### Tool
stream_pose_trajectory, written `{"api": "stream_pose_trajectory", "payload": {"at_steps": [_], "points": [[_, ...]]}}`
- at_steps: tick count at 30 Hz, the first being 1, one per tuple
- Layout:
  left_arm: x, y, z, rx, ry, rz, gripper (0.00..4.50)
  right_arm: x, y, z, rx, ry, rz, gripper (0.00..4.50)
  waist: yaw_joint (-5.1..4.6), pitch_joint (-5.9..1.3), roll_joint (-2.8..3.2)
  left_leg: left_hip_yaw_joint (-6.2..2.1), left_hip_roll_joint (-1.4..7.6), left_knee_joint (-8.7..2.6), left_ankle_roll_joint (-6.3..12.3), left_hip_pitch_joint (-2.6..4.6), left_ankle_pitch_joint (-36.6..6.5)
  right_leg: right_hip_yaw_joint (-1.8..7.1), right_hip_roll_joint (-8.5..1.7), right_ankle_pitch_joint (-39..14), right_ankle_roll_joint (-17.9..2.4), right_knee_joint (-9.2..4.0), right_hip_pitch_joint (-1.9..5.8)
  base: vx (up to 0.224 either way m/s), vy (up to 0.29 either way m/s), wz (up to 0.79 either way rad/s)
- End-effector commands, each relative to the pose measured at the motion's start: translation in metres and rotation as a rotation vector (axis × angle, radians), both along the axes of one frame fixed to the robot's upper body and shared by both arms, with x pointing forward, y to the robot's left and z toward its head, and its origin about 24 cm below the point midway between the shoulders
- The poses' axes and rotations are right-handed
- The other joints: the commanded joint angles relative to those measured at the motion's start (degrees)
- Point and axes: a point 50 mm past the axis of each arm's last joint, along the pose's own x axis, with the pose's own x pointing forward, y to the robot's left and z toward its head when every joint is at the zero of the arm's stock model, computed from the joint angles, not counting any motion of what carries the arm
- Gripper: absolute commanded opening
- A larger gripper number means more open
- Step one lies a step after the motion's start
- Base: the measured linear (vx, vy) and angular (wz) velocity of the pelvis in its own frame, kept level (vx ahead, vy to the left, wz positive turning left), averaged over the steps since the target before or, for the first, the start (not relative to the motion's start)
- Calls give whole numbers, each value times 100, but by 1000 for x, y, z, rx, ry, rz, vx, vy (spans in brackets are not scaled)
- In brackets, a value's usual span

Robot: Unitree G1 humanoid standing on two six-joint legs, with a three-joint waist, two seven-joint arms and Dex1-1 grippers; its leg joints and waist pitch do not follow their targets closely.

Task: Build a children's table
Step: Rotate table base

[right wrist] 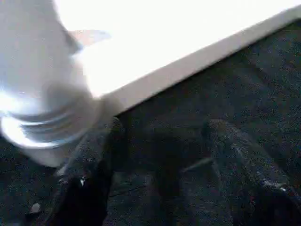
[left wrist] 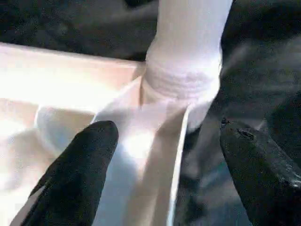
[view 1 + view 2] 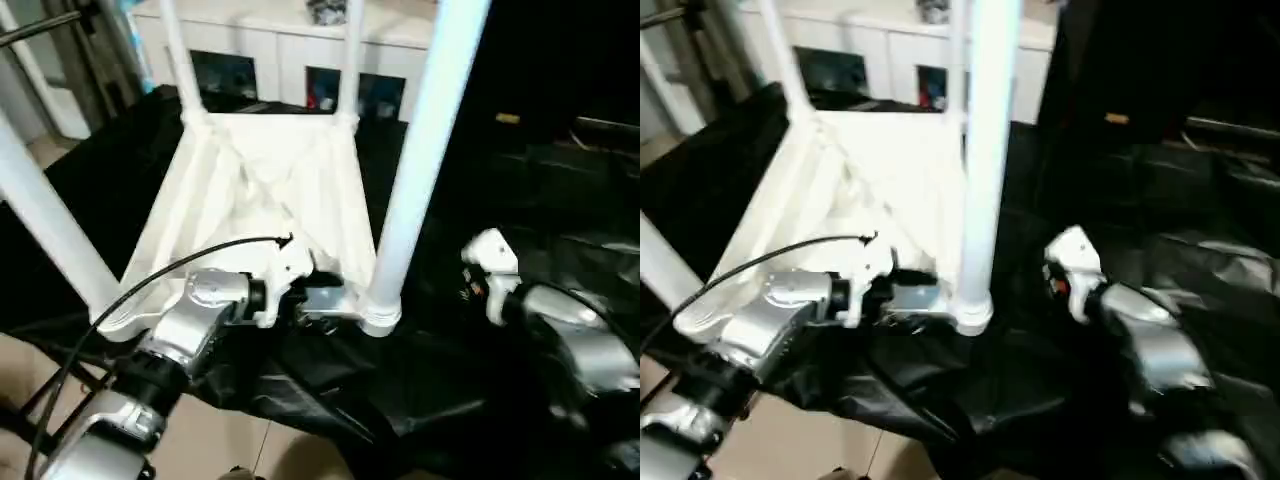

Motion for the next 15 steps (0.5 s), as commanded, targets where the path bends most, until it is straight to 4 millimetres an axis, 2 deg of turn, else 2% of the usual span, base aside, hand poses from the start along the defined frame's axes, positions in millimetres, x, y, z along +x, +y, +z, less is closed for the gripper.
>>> {"api": "stream_pose_trajectory", "payload": {"at_steps": [1, 3, 5, 6, 7, 8, 10, 12, 13, 15], "points": [[4, 1, 4, 54, -20, -62, 356, -5, 0, 7, -9, 18, 72, 312, 53, -387, -65, -35, 85, -358, 305, 76, -1301, 157, -198, -1051, -1293, -423, 282, 0, 0, 0], [5, 2, 4, 62, -19, -71, 326, -7, 0, 8, -12, 23, 89, 312, 71, -394, -66, -35, 92, -355, 292, 70, -1258, 160, -206, -962, -1319, -401, 281, 0, 0, 0], [8, 4, 5, 76, -10, -82, 319, -8, 0, 12, -6, 36, 113, 312, 93, -395, -71, -30, 82, -351, 311, 65, -1186, 160, -198, -838, -1347, -395, 286, 0, 0, 0], [11, 6, 5, 99, 4, -91, 319, -11, 0, 15, -3, 55, 144, 312, 97, -408, -49, -32, 87, -344, 320, 67, -1136, 158, -200, -702, -1394, -375, 290, 0, 0, 0], [12, 8, 4, 111, 11, -96, 295, -12, 0, 17, -4, 66, 161, 312, 130, -416, -56, -25, 84, -329, 355, 82, -1103, 158, -188, -620, -1400, -369, 294, 0, 0, 0], [13, 9, 4, 119, 18, -103, 280, -14, 0, 19, -4, 76, 174, 312, 133, -406, -60, -28, 84, -337, 371, 67, -1075, 159, -189, -589, -1402, -374, 300, 0, 0, 0], [14, 10, 3, 127, 36, -113, 276, -15, 0, 21, -8, 86, 190, 312, 173, -412, -65, -30, 96, -335, 360, 71, -1090, 155, -216, -605, -1435, -362, 300, 0, 0, 0], [16, 11, 1, 150, 59, -118, 251, -18, 1, 22, -7, 104, 206, 312, 180, -410, -66, -31, 94, -336, 348, 65, -1097, 150, -216, -635, -1461, -363, 298, 0, 0, 0], [16, 11, 0, 161, 66, -121, 232, -18, 1, 22, -7, 105, 208, 312, 180, -412, -42, -32, 97, -337, 331, 76, -1125, 152, -217, -647, -1463, -372, 297, 0, 0, 0], [16, 12, -1, 179, 72, -119, 222, -19, 1, 23, -6, 107, 212, 312, 180, -405, -51, -35, 95, -342, 307, 72, -1154, 153, -223, -690, -1464, -378, 295, 0, 0, 0]]}}
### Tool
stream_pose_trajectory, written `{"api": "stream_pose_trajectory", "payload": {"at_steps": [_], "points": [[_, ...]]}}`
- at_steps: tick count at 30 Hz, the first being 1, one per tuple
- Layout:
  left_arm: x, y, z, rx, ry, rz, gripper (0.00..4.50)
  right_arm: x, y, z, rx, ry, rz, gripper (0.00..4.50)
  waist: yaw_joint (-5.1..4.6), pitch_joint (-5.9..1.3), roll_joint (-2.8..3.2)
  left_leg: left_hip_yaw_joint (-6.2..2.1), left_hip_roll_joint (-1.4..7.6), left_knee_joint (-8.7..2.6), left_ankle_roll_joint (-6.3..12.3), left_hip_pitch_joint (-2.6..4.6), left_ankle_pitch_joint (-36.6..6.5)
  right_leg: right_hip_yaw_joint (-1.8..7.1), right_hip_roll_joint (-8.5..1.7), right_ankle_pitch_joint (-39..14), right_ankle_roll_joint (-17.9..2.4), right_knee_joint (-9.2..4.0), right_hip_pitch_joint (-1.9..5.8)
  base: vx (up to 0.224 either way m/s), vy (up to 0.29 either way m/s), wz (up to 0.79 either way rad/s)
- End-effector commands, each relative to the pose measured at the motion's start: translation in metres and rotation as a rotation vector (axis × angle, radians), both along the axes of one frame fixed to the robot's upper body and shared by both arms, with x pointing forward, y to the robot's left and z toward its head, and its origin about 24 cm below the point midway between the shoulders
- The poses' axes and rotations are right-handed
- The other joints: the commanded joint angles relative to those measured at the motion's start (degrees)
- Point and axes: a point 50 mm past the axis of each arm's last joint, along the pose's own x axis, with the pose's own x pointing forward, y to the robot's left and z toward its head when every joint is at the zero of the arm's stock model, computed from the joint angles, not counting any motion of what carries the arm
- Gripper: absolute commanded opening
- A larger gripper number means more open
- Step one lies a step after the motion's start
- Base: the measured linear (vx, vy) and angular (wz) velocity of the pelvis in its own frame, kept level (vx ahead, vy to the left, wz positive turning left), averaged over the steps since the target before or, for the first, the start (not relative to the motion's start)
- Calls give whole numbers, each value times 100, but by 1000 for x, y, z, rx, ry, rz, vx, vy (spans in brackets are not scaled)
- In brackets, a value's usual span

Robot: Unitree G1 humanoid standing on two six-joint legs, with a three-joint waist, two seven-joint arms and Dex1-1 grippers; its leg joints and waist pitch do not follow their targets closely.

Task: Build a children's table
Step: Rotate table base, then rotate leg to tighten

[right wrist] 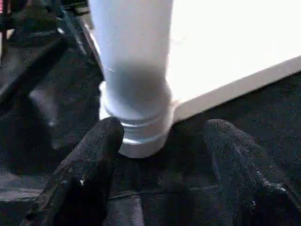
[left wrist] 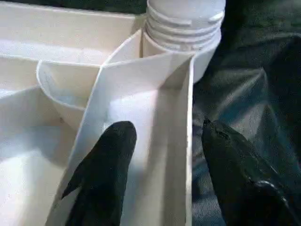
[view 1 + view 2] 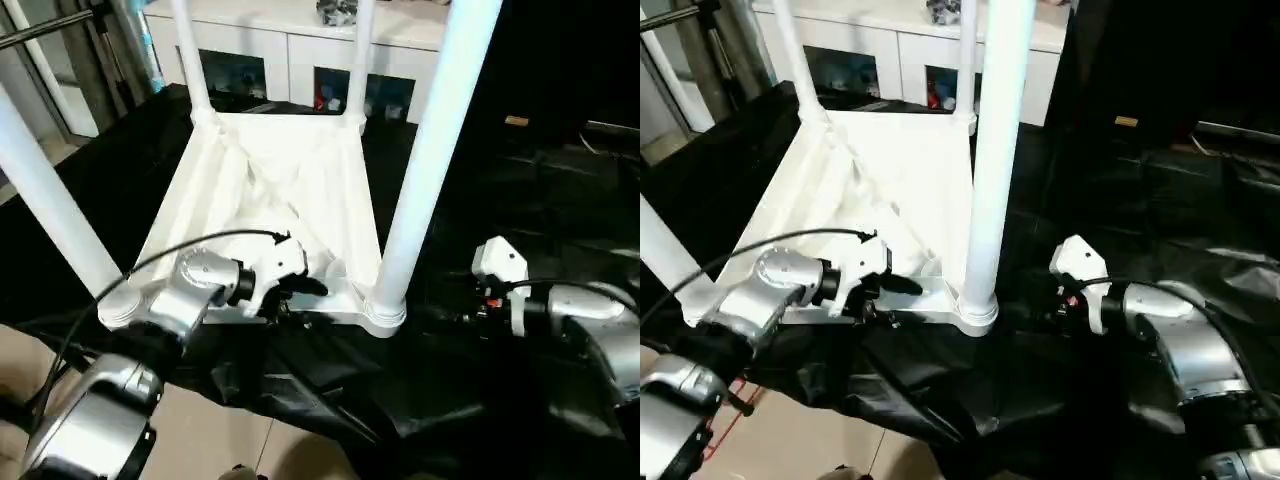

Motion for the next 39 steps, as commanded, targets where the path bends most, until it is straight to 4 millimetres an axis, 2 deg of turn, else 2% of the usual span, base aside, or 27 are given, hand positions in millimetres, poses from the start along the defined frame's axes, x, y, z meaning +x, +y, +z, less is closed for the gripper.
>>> {"api": "stream_pose_trajectory", "payload": {"at_steps": [1, 3, 5, 9, 10, 11, 12, 13, 15, 16, 21, 22, 26, 31, 33, 39], "points": [[1, 1, -5, 44, 15, 4, 211, -3, 0, 3, -3, 6, 17, 312, 26, -402, -59, -36, 91, -341, 289, 65, -1189, 150, -220, -749, -1457, -385, 298, 0, 0, 0], [2, 0, -6, 41, 20, 22, 211, -4, 0, 4, -1, 15, 24, 312, 34, -398, -61, -40, 91, -346, 265, 69, -1208, 150, -225, -830, -1439, -395, 302, 0, 0, 0], [3, -1, -7, 40, 24, 23, 177, -5, 1, 4, -1, 20, 27, 312, 35, -387, -66, -40, 88, -352, 257, 73, -1275, 152, -227, -965, -1401, -414, 299, 0, 0, 0], [3, -3, -9, 32, 59, 19, 155, -7, 1, 5, 0, 33, 31, 312, 50, -387, -68, -47, 98, -362, 218, 87, -1333, 155, -235, -1093, -1377, -429, 293, 0, 0, 0], [3, -3, -10, 35, 67, 15, 143, -7, 1, 5, 0, 34, 31, 312, 62, -386, -6, -56, 101, -366, 203, 90, -1349, 158, -240, -1080, -1381, -424, 290, 0, 0, 0], [2, -3, -11, 39, 85, 8, 134, -7, 1, 4, 1, 38, 31, 312, 55, -386, -41, -48, 95, -367, 200, 87, -1362, 153, -229, -1063, -1385, -436, 292, 0, 0, 0], [2, -3, -11, 40, 92, 5, 129, -7, 1, 4, 3, 39, 32, 312, 60, -391, -44, -51, 97, -367, 194, 88, -1360, 153, -234, -1047, -1391, -427, 298, 0, 0, 0], [0, -2, -12, 44, 119, -4, 113, -8, 2, 4, 7, 48, 34, 282, 61, -390, -42, -52, 98, -367, 196, 85, -1356, 154, -234, -1031, -1398, -426, 295, 0, 0, 0], [0, -2, -13, 50, 128, -10, 113, -8, 3, 4, 8, 50, 35, 275, 67, -395, -38, -52, 100, -366, 200, 88, -1331, 154, -237, -1002, -1411, -420, 297, 0, 0, 0], [0, -1, -14, 59, 127, -13, 92, -8, 4, 4, 16, 56, 38, 269, 61, -398, -43, -52, 97, -363, 224, 79, -1276, 152, -231, -894, -1433, -411, 302, 0, 0, 0], [-2, 2, -18, 82, 137, -10, 64, -8, 14, 0, 29, 63, 61, 230, 72, -390, -59, -49, 103, -364, 255, 76, -1271, 149, -244, -957, -1433, -417, 296, 0, 0, 0], [-3, 3, -19, 99, 136, -16, 55, -7, 18, -2, 23, 52, 67, 231, 65, -378, -70, -54, 104, -379, 215, 77, -1373, 148, -254, -1202, -1369, -442, 286, 0, 0, 0], [-4, 3, -20, 104, 140, -22, 27, -5, 26, -6, 26, 45, 67, 231, 35, -357, -72, -66, 98, -407, 115, 88, -1565, 153, -257, -1633, -1212, -486, 273, 0, 0, 0], [-6, 1, -21, 99, 139, -29, 6, 0, 36, -10, 21, 28, 67, 231, -40, -332, -77, -107, 86, -455, 24, 49, -1739, 131, -268, -2289, -948, -545, 271, 0, 0, 0], [-6, 0, -21, 99, 139, -29, 2, 1, 37, -12, 6, 22, 68, 231, -34, -338, -79, -95, 98, -438, 10, 102, -1804, 153, -271, -2276, -963, -561, 227, 0, 0, 0], [-7, -2, -23, 96, 138, -28, 2, 3, 42, -15, 9, 19, 69, 231, -38, -348, -82, -81, 98, -442, 40, 111, -1808, 161, -246, -1786, -1152, -514, 242, 0, 0, 0]]}}
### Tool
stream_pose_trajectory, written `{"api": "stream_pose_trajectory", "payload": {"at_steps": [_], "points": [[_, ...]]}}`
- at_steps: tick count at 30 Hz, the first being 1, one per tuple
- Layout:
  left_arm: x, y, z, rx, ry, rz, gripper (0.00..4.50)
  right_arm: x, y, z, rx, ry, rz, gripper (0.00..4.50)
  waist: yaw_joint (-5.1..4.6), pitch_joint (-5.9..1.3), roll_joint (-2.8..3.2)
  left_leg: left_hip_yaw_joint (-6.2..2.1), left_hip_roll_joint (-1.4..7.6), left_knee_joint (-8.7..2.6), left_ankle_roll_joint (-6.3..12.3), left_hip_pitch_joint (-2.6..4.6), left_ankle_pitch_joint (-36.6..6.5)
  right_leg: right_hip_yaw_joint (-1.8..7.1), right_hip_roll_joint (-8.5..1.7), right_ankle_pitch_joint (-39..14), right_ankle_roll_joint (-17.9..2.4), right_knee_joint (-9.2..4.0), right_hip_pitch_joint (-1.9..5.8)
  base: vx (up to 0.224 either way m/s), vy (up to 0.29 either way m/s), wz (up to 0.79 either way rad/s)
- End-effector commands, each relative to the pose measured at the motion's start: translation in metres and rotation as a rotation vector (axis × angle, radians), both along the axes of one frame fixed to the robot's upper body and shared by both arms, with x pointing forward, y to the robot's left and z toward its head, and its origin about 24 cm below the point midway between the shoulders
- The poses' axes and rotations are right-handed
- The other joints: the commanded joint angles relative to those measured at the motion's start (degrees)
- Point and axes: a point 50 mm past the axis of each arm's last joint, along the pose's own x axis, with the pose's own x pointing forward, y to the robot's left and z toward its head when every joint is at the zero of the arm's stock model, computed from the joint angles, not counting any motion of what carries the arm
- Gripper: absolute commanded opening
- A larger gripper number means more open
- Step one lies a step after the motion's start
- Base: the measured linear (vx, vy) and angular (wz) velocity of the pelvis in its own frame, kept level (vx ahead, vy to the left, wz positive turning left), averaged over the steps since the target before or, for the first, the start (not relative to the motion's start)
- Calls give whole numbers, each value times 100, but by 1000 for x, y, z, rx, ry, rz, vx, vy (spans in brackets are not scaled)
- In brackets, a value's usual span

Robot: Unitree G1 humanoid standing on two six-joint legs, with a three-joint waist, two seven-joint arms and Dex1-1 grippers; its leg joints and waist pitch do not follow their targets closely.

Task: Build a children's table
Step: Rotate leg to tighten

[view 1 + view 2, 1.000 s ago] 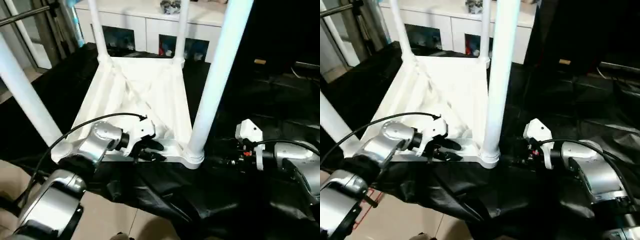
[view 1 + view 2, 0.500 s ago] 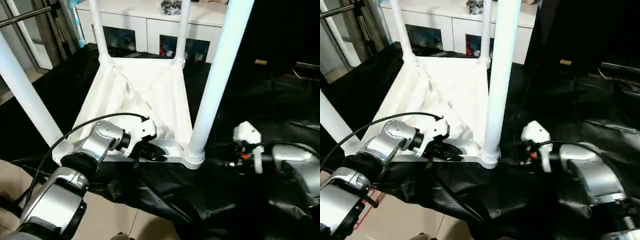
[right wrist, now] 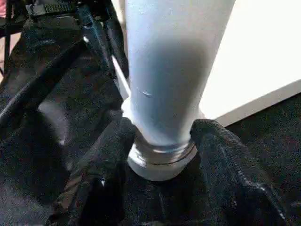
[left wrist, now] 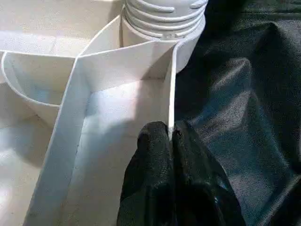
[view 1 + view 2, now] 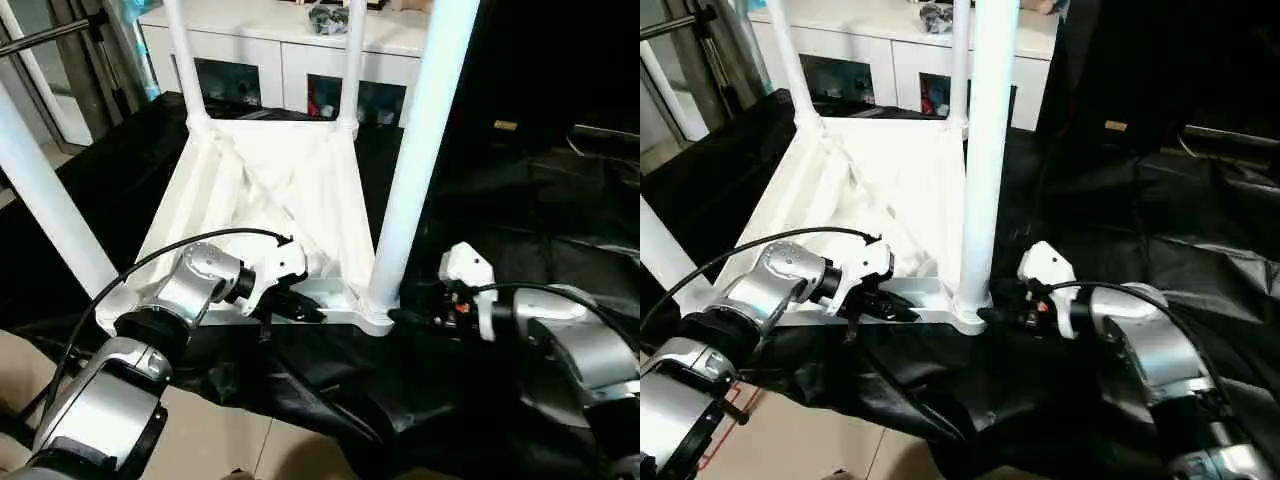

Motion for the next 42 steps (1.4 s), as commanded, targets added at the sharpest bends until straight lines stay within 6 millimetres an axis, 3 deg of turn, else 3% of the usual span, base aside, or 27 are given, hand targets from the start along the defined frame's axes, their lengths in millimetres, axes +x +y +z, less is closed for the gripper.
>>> {"api": "stream_pose_trajectory", "payload": {"at_steps": [1, 9, 15, 17, 22, 31, 32, 36, 42], "points": [[-8, -1, -16, 41, 56, 8, 2, 1, 15, -4, 11, 15, 44, 231, 11, -305, -64, -70, 97, -443, 50, 37, -1835, 156, -239, -1850, -1140, -512, 207, 0, 0, 0], [-8, 0, -16, 43, 52, 13, 0, 3, 23, -8, 12, 26, 58, 283, -34, -278, -52, -106, 102, -477, -44, 75, -2180, 150, -261, -2591, -917, -594, 163, 0, 0, 0], [-7, 0, -16, 43, 42, 20, 0, 7, 31, -14, 12, 13, 53, 283, -59, -290, -47, -91, 105, -482, -43, 65, -2178, 157, -239, -2109, -1116, -549, 163, 0, 0, 0], [-7, 0, -15, 38, 42, 22, 0, 8, 34, -15, 22, 16, 58, 283, -63, -277, -60, -90, 100, -485, -20, 63, -2195, 158, -247, -2211, -1098, -562, 167, 0, 0, 0], [-8, 0, -16, 32, 45, 21, 0, 10, 38, -15, 49, 26, 53, 283, -115, -255, -51, -118, 96, -497, -39, 75, -2374, 143, -262, -2849, -891, -626, 137, 0, 0, 0], [-9, 0, -16, 27, 48, 19, 0, 10, 48, -21, 71, 55, 77, 283, -161, -234, -71, -146, 96, -517, -49, 83, -2583, 138, -267, -3218, -753, -669, 94, 0, 0, 0], [-9, 0, -16, 26, 48, 19, 0, 11, 48, -21, 74, 58, 74, 306, -169, -231, -72, -150, 90, -512, -56, 93, -2635, 133, -269, -3338, -715, -683, 83, 0, 0, 0], [-9, -1, -17, 23, 46, 18, 0, 15, 49, -22, 43, 14, 62, 306, -180, -222, -72, -162, 96, -512, -84, 116, -2743, 123, -278, -3557, -633, -721, 45, 0, 0, 0], [-8, -1, -16, 18, 41, 25, 0, 18, 51, -22, 59, 7, 52, 306, -189, -234, -94, -163, 113, -572, -41, 95, -2684, 116, -274, -3149, -739, -707, 85, 0, 0, 0]]}}
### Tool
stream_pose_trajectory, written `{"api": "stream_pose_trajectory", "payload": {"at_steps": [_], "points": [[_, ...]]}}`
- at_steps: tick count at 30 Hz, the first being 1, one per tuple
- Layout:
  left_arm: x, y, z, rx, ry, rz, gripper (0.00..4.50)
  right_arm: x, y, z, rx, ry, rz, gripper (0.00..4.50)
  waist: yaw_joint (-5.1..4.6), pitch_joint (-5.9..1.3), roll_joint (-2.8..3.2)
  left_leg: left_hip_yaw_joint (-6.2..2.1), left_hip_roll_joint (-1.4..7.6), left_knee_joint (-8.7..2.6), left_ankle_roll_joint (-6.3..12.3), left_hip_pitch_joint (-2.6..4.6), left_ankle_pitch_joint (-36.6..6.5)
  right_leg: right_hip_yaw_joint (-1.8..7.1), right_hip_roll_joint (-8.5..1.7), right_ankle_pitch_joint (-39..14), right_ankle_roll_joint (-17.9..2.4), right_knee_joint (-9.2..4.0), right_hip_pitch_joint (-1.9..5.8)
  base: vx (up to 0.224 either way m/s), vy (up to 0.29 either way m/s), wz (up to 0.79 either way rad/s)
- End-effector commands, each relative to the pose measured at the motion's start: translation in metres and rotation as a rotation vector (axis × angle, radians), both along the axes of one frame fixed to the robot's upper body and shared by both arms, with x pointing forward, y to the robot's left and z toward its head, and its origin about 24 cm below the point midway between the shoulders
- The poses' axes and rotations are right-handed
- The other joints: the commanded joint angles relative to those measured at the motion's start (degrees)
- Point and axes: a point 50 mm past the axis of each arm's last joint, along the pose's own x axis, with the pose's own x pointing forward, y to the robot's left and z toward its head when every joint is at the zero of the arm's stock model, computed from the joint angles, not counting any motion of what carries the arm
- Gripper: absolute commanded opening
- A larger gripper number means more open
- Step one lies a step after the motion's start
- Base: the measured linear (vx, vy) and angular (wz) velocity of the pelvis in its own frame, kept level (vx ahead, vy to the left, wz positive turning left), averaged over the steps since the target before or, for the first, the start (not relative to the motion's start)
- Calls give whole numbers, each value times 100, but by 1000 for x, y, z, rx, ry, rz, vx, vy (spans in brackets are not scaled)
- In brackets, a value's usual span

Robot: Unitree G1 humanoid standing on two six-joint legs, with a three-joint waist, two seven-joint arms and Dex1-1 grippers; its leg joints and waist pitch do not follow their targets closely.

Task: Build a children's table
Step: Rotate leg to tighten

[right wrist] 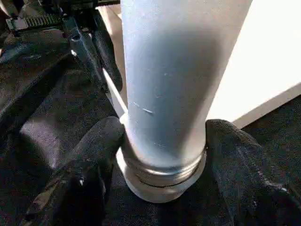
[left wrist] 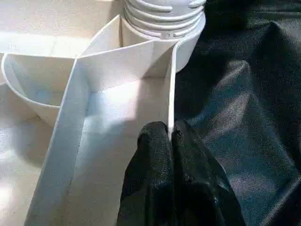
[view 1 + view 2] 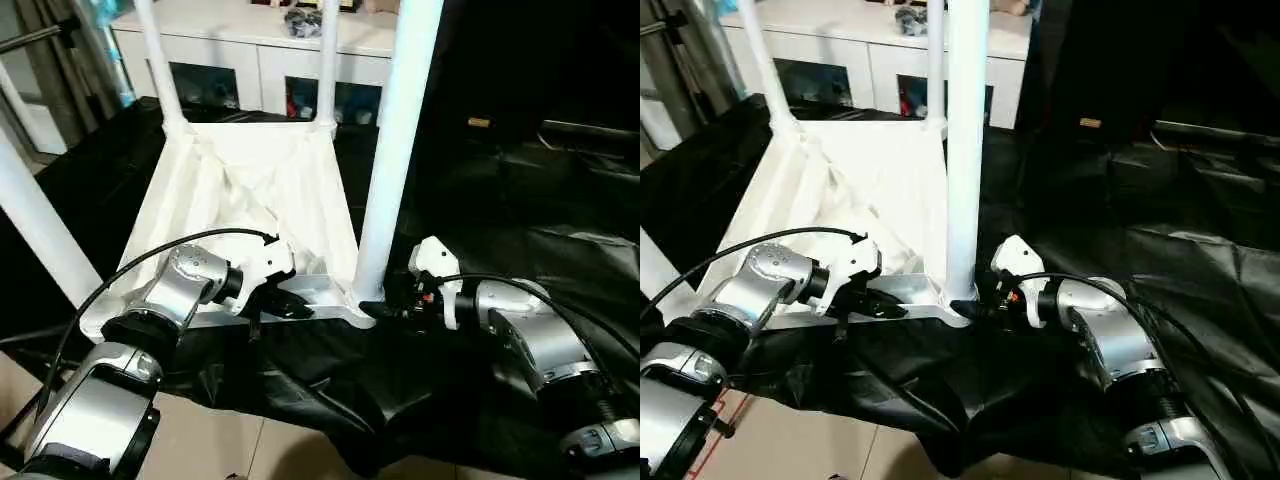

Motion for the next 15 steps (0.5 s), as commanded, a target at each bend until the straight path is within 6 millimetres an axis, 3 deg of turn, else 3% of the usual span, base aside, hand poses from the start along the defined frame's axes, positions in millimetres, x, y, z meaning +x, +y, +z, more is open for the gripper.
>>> {"api": "stream_pose_trajectory", "payload": {"at_steps": [1, 5, 9, 12, 15], "points": [[-9, -15, -14, 9, 50, -40, 0, -1, 18, -6, 0, 19, 48, 306, -4, -229, -43, -143, 127, -506, -44, 65, -2748, 133, -275, -3150, -780, -583, 75, 0, 0, 0], [-9, -14, -13, 6, 42, -39, 0, 1, 20, -7, -14, 2, 53, 306, -26, -226, -75, -150, 125, -510, -52, 79, -2870, 128, -279, -3280, -747, -606, 63, 0, 0, 0], [-8, -14, -11, 1, 35, -42, 0, 4, 24, -8, -8, 3, 46, 306, -39, -229, -68, -151, 129, -518, -33, 82, -2841, 123, -288, -3261, -766, -614, 65, 0, 0, 0], [-8, -15, -9, -4, 26, -44, 0, 7, 27, -7, 13, 15, 28, 345, -73, -232, -75, -166, 132, -536, -52, 74, -2884, 107, -292, -3252, -771, -611, 77, 0, 0, 0], [-6, -15, -6, -10, 16, -46, 0, 11, 29, -5, 39, 22, 14, 367, -65, -253, -62, -142, 152, -534, -82, 101, -2834, 138, -282, -2874, -942, -590, 52, 0, 0, 0]]}}
